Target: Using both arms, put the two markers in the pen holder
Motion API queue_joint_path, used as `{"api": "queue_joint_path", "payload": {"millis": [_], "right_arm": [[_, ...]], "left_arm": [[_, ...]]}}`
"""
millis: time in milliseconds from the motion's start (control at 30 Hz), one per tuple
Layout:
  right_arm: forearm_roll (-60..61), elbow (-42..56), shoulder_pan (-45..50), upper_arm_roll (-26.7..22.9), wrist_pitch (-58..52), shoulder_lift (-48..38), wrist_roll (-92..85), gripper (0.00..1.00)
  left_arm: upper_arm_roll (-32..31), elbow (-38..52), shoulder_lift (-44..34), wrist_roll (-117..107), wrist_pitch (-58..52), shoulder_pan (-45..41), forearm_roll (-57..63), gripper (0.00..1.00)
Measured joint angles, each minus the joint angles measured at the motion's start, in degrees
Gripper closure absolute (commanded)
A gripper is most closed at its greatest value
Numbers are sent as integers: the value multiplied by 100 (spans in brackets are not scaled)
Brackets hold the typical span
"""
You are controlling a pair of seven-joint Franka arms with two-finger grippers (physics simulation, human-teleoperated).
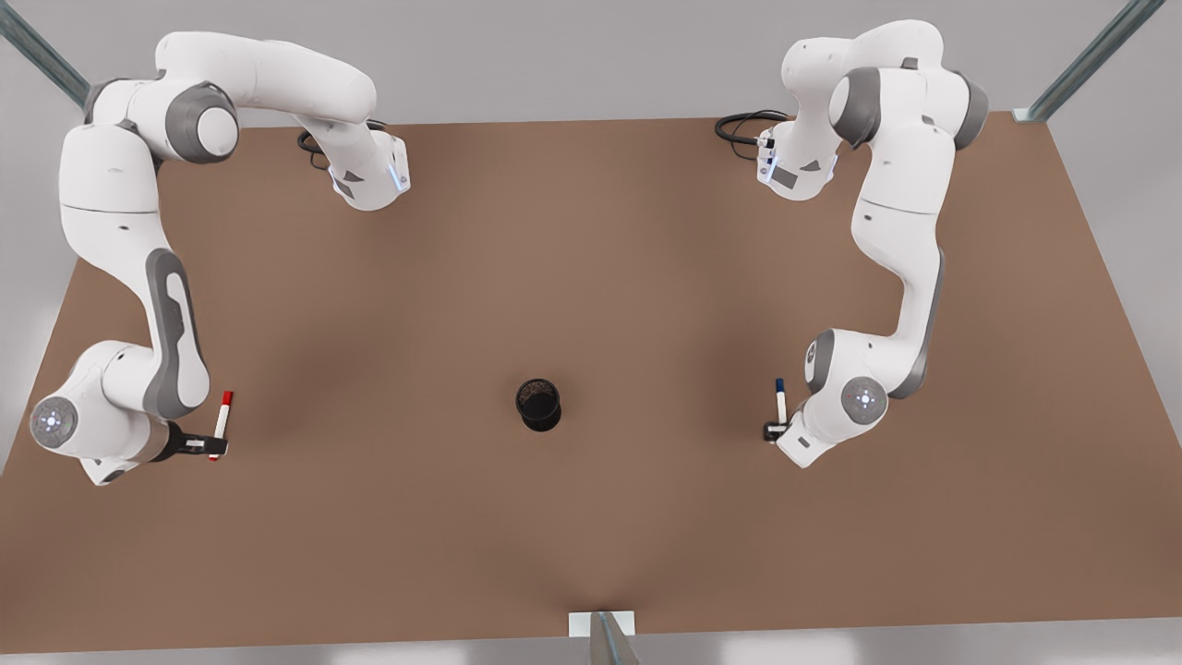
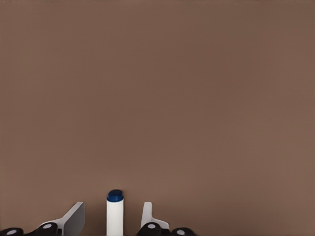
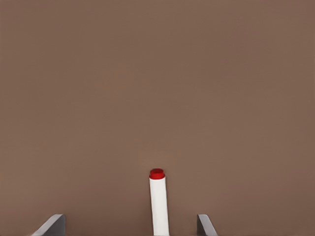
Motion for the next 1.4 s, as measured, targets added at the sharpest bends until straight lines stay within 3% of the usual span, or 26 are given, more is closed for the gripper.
{"api": "queue_joint_path", "payload": {"millis": [133,200,333,533,700,767,1000,1067,1267,1400], "right_arm": [[-28,0,5,-63,132,153,-16,0],[-61,5,10,-68,178,242,-20,2],[-242,8,19,-70,240,301,-14,19],[-310,8,0,-70,283,386,-7,33],[-317,8,-1,-70,298,427,-3,43],[-315,9,-1,-70,301,428,-3,54],[-313,9,-8,-70,306,458,-3,64],[-293,9,-15,-70,309,462,-17,79],[-238,102,6,33,269,177,-78,79],[-231,114,12,496,94,-522,-106,79]], "left_arm": [[0,84,104,-9,22,-5,2,36],[0,112,133,-13,28,-6,2,42],[-2,135,143,-22,36,-7,-1,56],[-3,139,167,-32,41,-7,-6,57],[-6,139,173,-43,43,-7,-2,68],[-5,144,171,-55,44,-10,8,71],[-5,581,70,-111,-269,-59,53,74],[-7,894,35,-125,-597,-93,62,74],[-23,1636,-181,-218,-1854,-326,81,75],[-41,2037,-421,-418,-2539,-866,83,79]]}}
